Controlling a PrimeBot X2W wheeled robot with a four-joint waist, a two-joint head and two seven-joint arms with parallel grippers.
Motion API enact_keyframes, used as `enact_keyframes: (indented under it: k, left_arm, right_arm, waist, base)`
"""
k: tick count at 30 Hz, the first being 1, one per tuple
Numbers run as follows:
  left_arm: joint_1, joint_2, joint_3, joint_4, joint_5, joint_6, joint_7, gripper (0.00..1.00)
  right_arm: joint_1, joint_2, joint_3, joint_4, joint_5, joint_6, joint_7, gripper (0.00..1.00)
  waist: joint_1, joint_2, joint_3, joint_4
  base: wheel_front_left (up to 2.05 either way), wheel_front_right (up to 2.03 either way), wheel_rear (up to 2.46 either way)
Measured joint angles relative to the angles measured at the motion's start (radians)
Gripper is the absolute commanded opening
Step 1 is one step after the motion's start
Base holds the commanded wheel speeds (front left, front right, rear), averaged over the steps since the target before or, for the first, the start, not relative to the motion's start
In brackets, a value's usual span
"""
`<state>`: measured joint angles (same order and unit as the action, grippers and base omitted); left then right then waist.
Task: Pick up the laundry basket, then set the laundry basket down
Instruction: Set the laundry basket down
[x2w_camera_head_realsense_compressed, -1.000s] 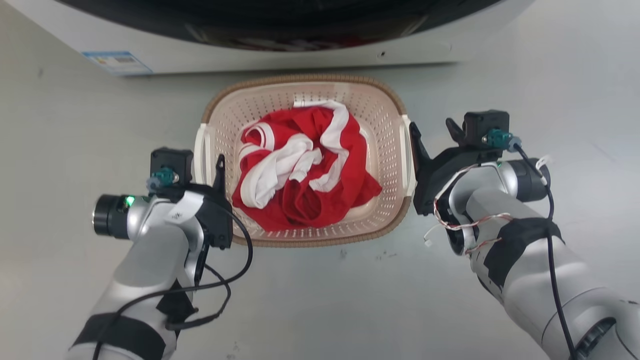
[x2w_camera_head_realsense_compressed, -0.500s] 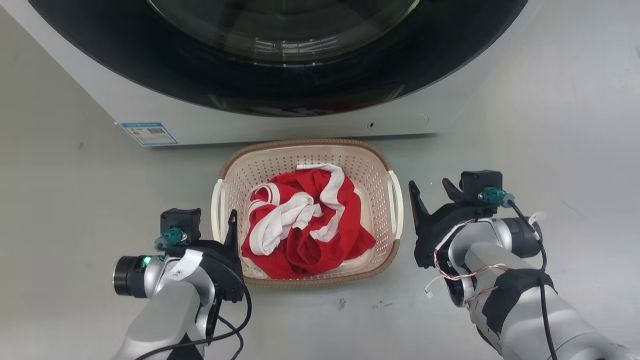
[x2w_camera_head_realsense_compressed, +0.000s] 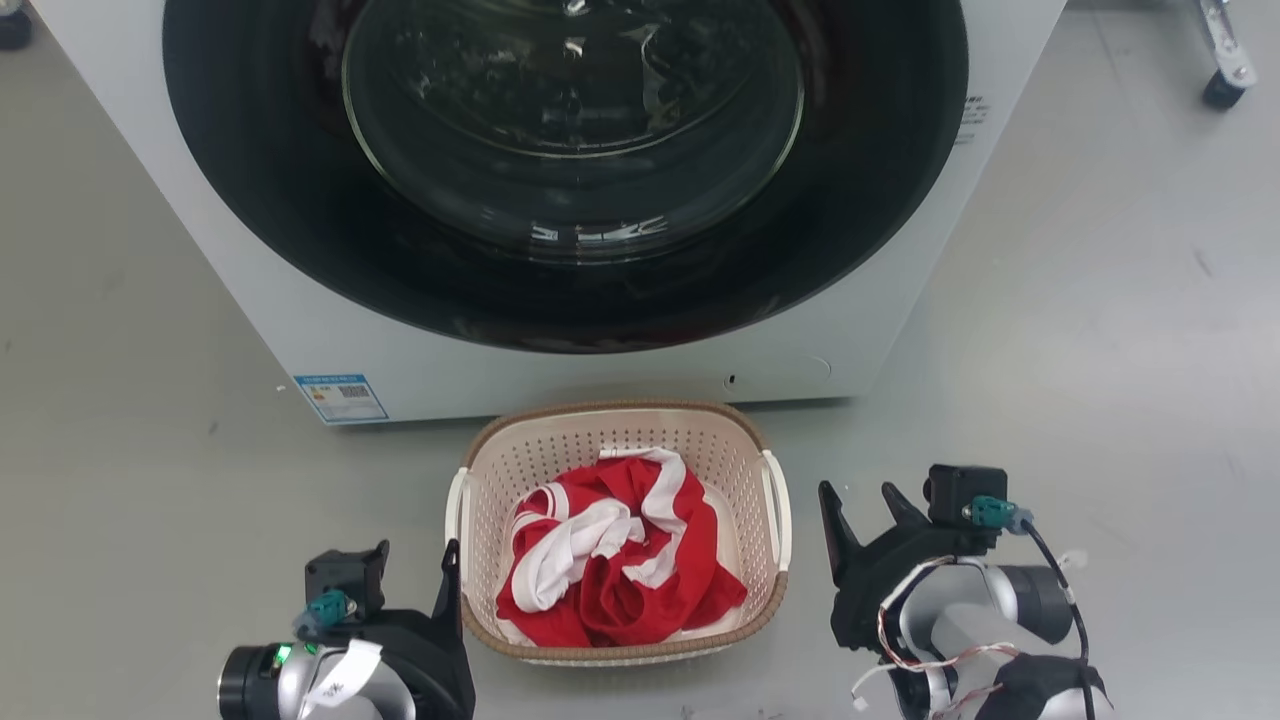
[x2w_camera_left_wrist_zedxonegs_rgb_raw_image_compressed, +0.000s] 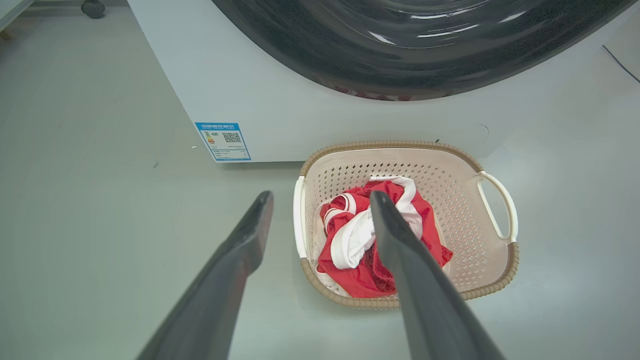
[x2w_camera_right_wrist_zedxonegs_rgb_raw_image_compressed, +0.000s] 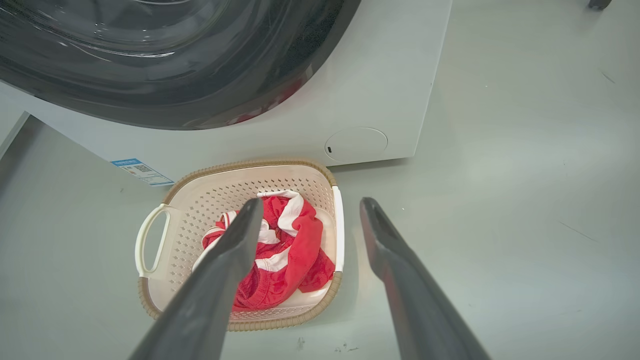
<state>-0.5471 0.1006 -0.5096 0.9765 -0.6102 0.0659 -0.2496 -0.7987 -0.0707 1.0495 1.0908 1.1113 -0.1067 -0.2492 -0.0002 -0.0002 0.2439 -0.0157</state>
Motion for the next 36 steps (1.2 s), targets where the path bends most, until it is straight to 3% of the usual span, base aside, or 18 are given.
enact_keyframes:
  k: [21,36]
  left_arm:
    - [0.404,0.027,0.095,-0.338,0.088,0.049,0.000,1.00]
    - [0.568,0.053,0.190,-0.601,0.188,0.058,0.000,1.00]
  right_arm:
    - [0.369,-0.074,-0.219,-0.304,-0.191,-0.018,0.000,1.00]
    - [0.602,-0.087,-0.477,-0.546,-0.440,-0.018,0.000,1.00]
  waist:
    - [0.0001,0.0000,-0.254,-0.002]
    - [0.0002,0.0002,-0.290,-0.006]
  base:
    - [0.00,0.00,0.00]
    - [0.00,0.00,0.00]
